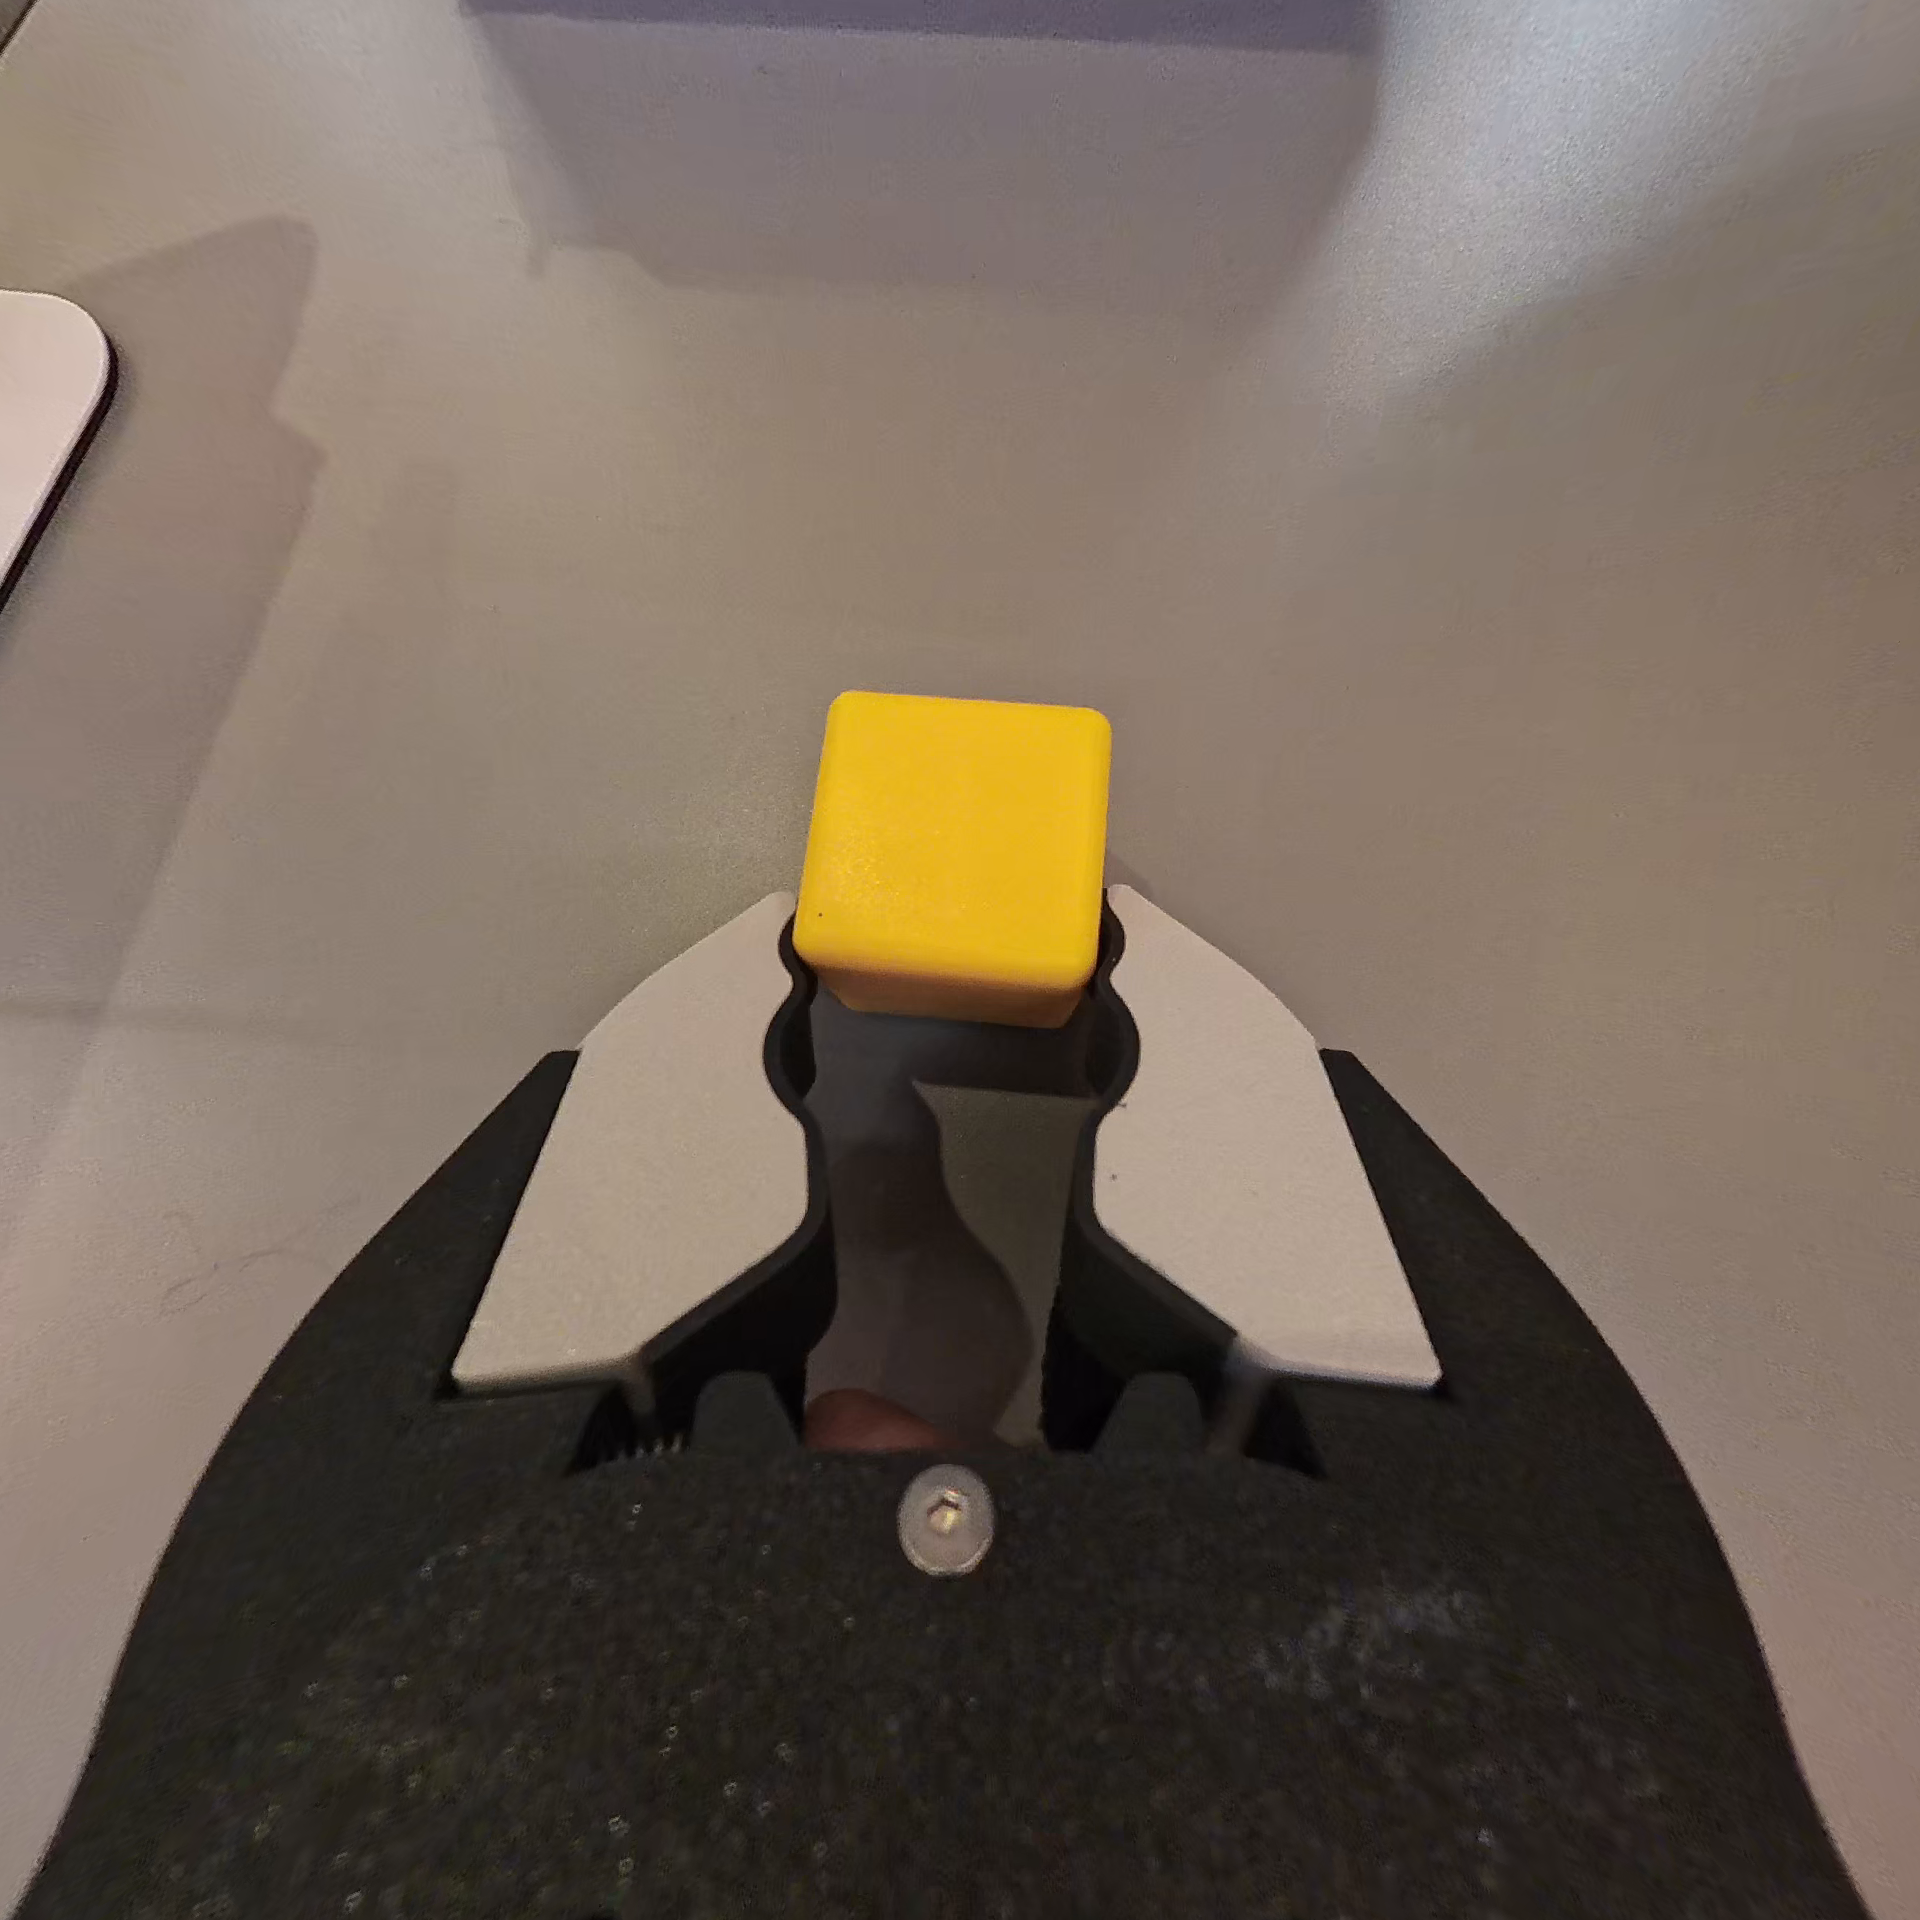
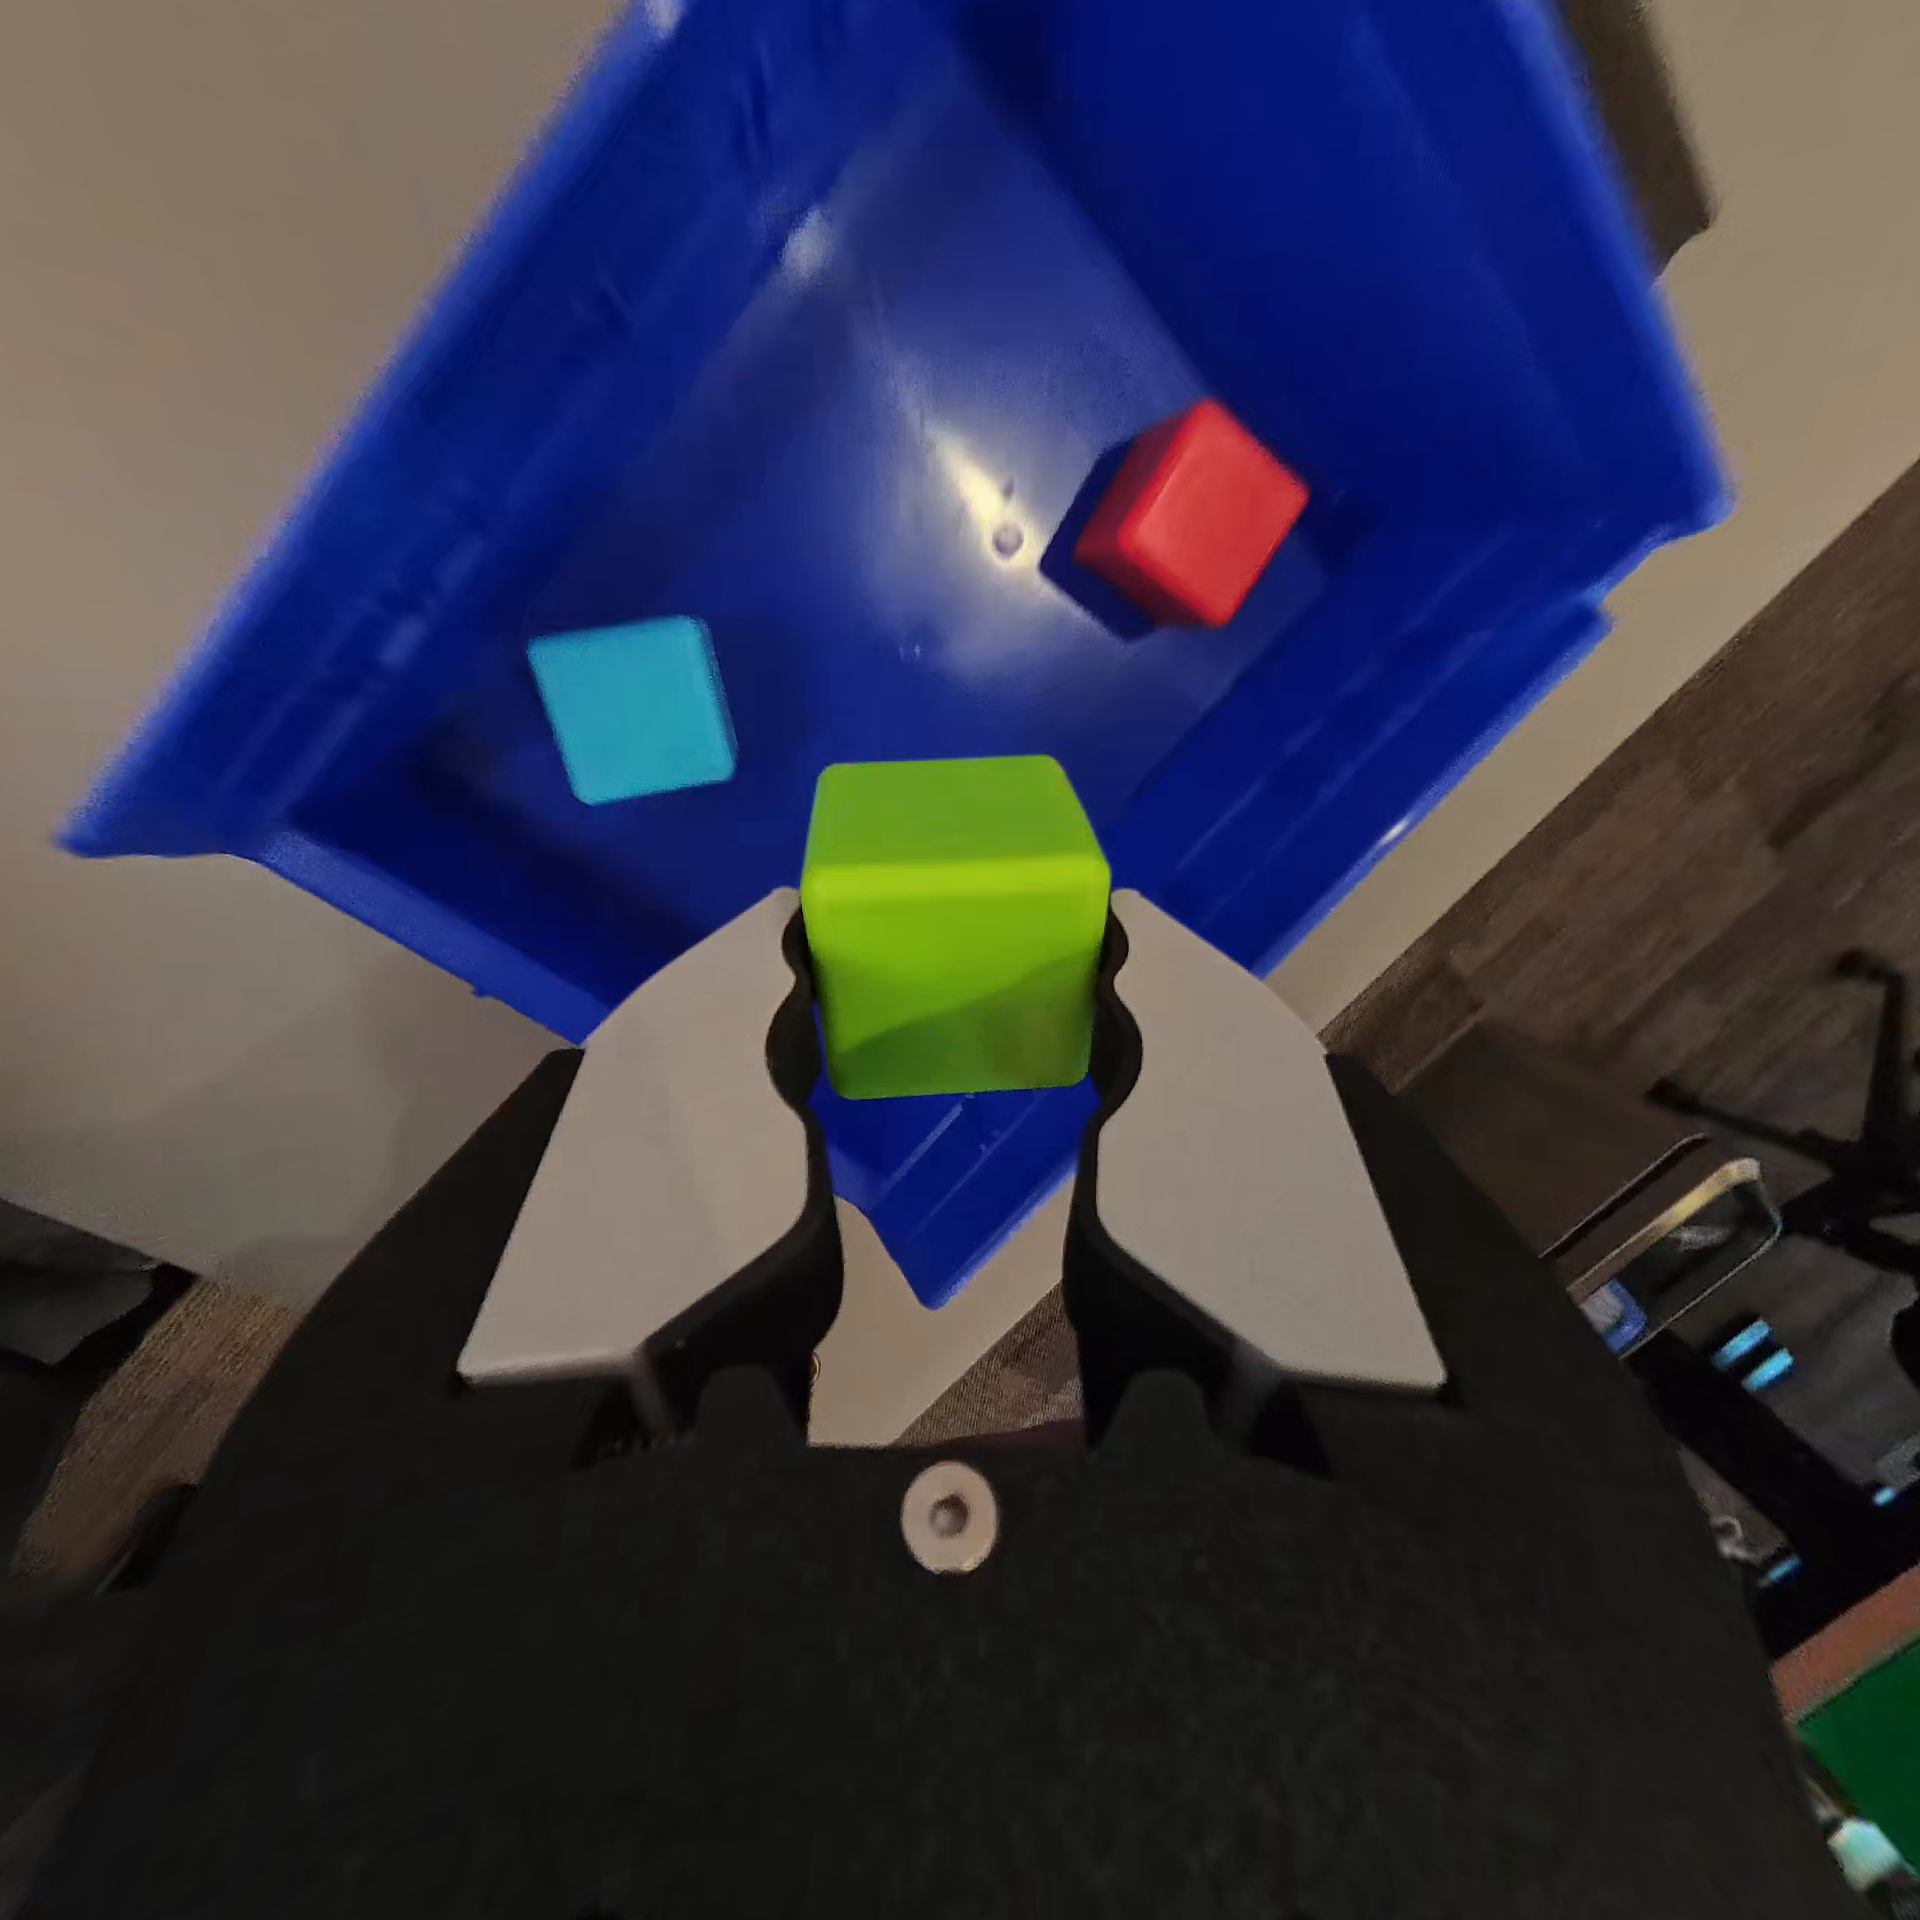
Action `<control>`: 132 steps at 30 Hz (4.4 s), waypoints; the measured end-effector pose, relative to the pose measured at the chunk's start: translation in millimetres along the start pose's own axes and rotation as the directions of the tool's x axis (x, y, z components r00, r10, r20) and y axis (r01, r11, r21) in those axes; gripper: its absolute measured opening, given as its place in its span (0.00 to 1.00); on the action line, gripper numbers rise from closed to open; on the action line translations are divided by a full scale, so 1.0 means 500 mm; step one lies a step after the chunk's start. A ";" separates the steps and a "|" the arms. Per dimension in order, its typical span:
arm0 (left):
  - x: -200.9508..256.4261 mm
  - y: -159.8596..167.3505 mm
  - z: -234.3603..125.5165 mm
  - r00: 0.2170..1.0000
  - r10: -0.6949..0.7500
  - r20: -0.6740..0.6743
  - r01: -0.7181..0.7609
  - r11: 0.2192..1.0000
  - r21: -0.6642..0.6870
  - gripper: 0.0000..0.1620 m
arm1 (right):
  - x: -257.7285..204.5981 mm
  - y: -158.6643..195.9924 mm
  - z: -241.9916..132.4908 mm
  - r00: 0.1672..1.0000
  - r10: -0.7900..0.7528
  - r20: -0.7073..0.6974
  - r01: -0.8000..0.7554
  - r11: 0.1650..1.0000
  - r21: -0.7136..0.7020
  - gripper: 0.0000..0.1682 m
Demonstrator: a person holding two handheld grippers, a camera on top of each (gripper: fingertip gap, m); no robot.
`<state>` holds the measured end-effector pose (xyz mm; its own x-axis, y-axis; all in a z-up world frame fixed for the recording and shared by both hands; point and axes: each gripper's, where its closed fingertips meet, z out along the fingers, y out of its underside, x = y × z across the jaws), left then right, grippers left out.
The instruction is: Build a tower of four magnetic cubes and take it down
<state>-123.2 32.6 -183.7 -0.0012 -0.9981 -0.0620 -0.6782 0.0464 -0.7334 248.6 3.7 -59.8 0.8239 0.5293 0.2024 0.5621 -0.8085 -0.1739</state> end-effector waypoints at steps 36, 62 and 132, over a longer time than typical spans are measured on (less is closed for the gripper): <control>0.003 0.001 -0.001 1.000 0.004 -0.008 -0.004 1.000 -0.001 0.31 | -0.115 -0.114 -0.132 0.998 -0.004 -0.058 0.033 0.855 0.517 0.39; -0.017 -0.086 -0.280 0.794 -0.511 0.328 0.297 0.798 0.525 0.42 | -0.615 -0.251 -0.032 0.876 -0.482 0.009 0.371 0.686 0.626 0.38; 0.171 0.050 -0.265 0.648 -0.544 0.533 0.338 0.832 0.439 0.38 | -0.059 -0.159 0.266 0.987 0.064 0.146 -0.063 0.998 -0.012 0.30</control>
<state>-237.6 -56.9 -117.6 0.7598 -0.6502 -0.0015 -0.2421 -0.2808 -0.9287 189.0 86.5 -180.3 0.8597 0.5085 0.0483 0.5085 -0.8432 -0.1746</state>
